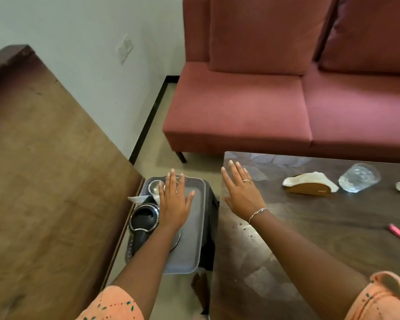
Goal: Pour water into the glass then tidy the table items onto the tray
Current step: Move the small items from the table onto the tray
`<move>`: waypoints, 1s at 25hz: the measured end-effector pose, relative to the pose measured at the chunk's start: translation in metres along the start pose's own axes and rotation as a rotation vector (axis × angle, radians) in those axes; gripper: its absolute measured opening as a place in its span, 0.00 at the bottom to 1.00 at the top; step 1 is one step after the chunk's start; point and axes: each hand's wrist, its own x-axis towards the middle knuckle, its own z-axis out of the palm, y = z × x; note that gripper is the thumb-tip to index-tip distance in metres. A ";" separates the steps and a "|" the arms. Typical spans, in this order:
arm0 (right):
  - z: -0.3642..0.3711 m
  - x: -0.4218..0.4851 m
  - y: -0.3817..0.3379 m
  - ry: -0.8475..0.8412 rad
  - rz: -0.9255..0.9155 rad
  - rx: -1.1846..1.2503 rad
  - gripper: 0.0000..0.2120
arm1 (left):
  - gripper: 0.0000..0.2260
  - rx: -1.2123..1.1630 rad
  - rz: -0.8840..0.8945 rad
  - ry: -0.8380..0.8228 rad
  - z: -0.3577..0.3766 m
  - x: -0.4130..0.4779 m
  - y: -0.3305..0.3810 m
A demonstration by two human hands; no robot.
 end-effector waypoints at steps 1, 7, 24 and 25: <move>-0.005 -0.016 0.010 0.009 0.008 -0.005 0.37 | 0.27 0.003 0.023 -0.002 0.003 -0.007 0.018; -0.040 -0.133 0.092 0.062 0.152 -0.052 0.33 | 0.30 0.021 0.152 -0.057 0.027 -0.063 0.149; -0.081 -0.341 0.242 0.095 0.484 -0.103 0.28 | 0.30 0.086 0.514 -0.211 0.064 -0.134 0.376; -0.080 -0.345 0.250 0.096 0.494 -0.106 0.28 | 0.30 0.082 0.521 -0.221 0.070 -0.132 0.384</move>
